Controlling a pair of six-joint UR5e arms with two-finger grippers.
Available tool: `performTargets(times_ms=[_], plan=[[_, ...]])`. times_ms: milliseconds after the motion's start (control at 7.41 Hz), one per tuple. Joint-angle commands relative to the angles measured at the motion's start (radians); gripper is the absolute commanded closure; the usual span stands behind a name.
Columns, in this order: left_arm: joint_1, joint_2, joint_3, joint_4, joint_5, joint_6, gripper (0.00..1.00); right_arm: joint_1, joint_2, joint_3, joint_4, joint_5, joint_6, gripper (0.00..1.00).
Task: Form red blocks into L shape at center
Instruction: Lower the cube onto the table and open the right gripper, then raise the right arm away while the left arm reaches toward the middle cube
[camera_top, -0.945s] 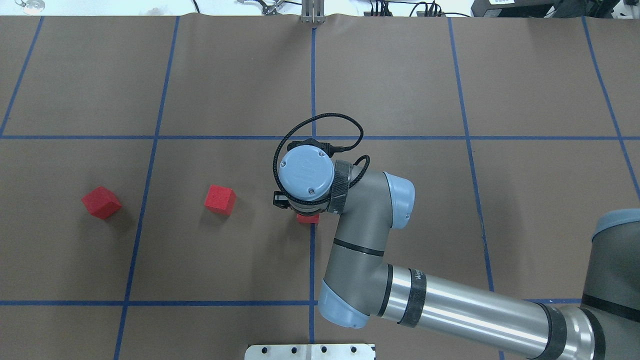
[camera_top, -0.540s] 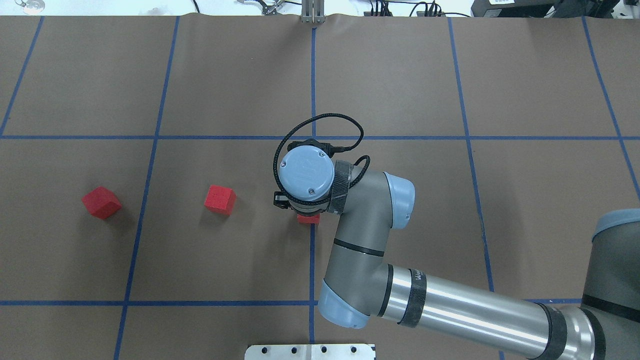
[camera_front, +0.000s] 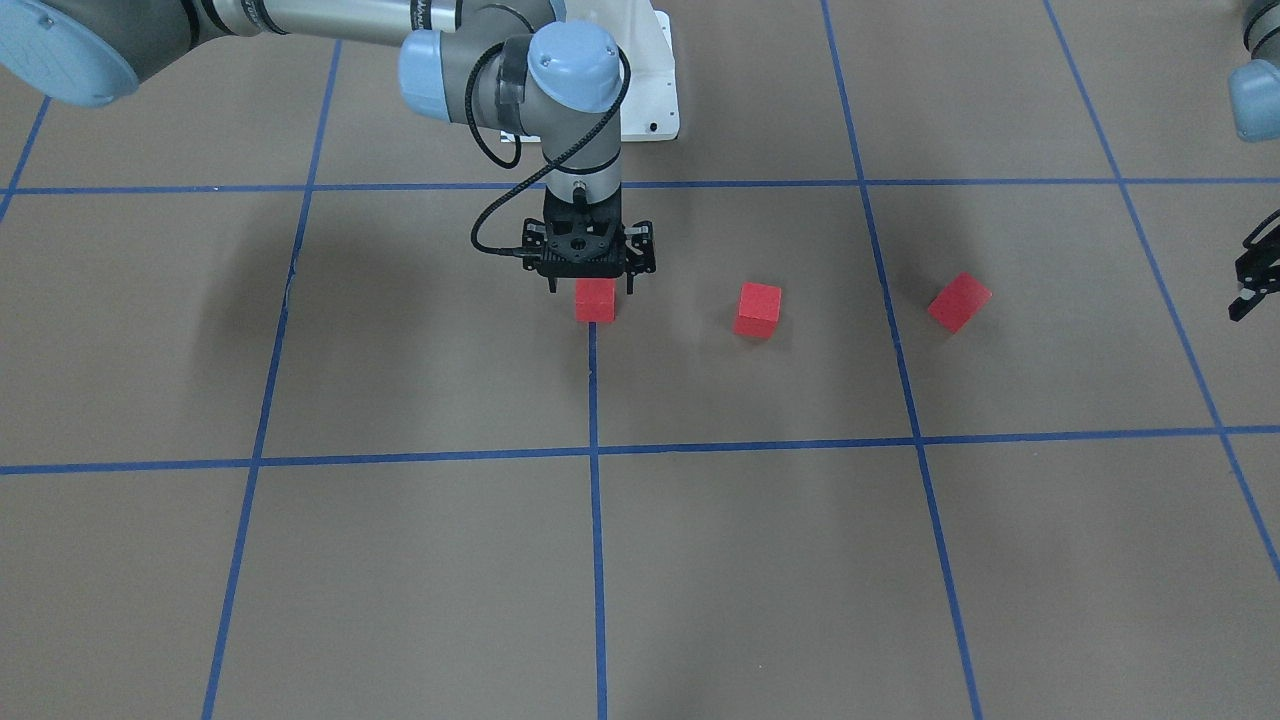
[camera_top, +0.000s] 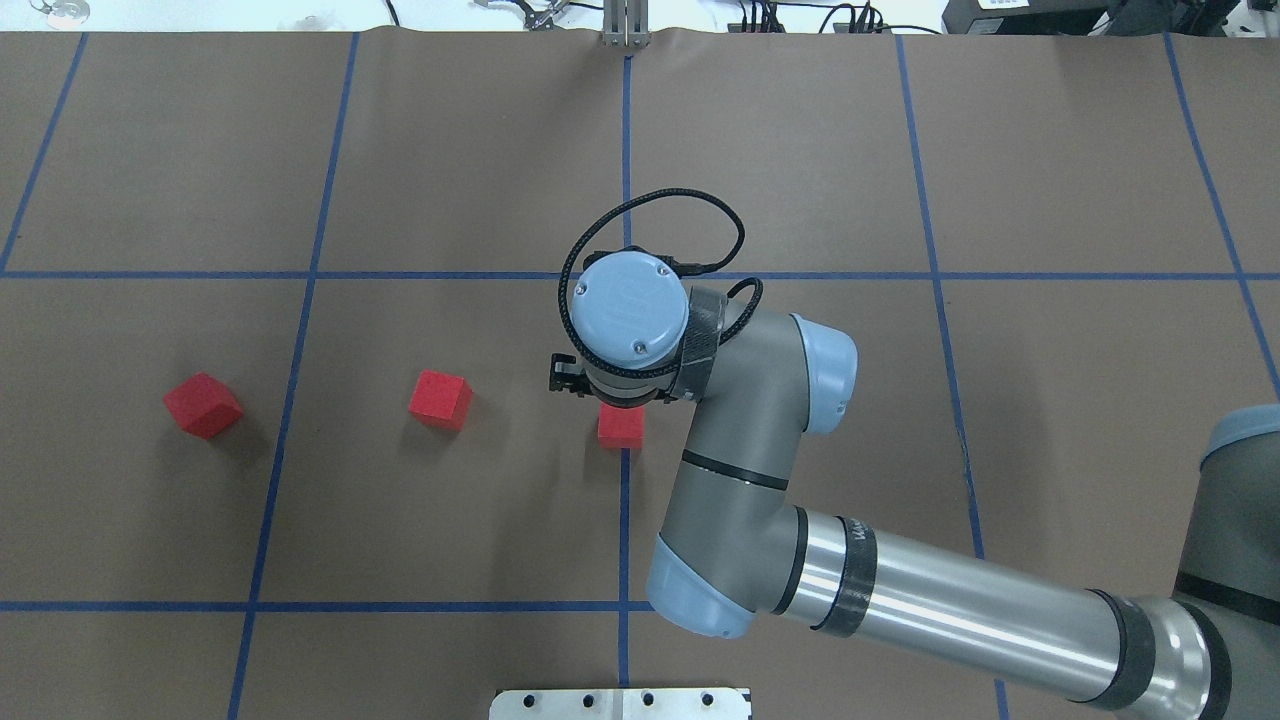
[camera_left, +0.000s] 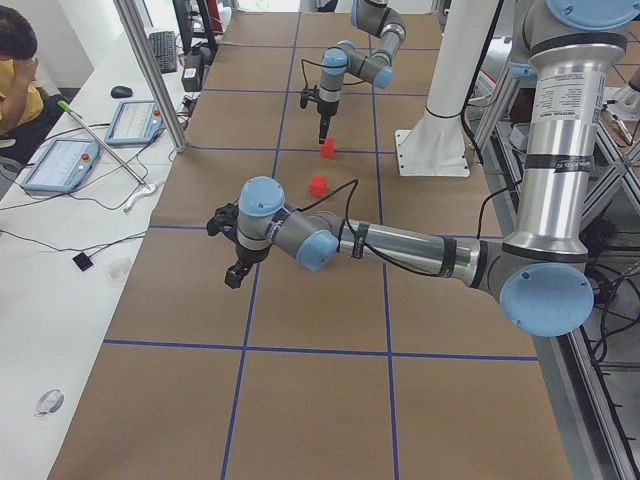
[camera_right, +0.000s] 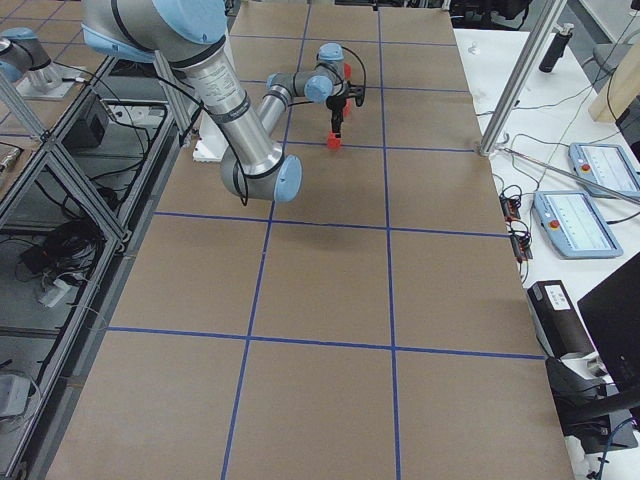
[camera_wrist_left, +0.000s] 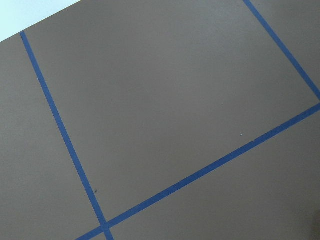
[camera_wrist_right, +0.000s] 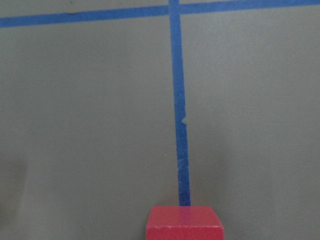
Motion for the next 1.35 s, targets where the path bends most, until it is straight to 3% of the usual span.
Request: performTargets(times_ms=[0,135,270,675,945,1215], plan=[[0.035,-0.044,-0.012,0.003,0.0,-0.004,0.0,0.171,-0.069,0.155,-0.104,0.134,-0.096,0.0],[0.091,-0.104,-0.014,0.008,0.0,-0.042,0.0,0.282,-0.15,0.223,-0.105,0.215,-0.196,0.0],[0.172,-0.167,-0.029,0.014,0.003,-0.197,0.0,0.406,-0.213,0.24,-0.105,0.298,-0.356,0.0],[0.459,-0.225,-0.135,0.012,0.038,-0.688,0.0,0.727,-0.452,0.216,-0.101,0.467,-0.959,0.0],[0.645,-0.284,-0.135,0.015,0.194,-0.91,0.0,0.85,-0.526,0.132,-0.096,0.527,-1.216,0.0],[0.781,-0.307,-0.137,0.076,0.322,-1.006,0.0,0.864,-0.536,0.11,-0.096,0.526,-1.243,0.0]])
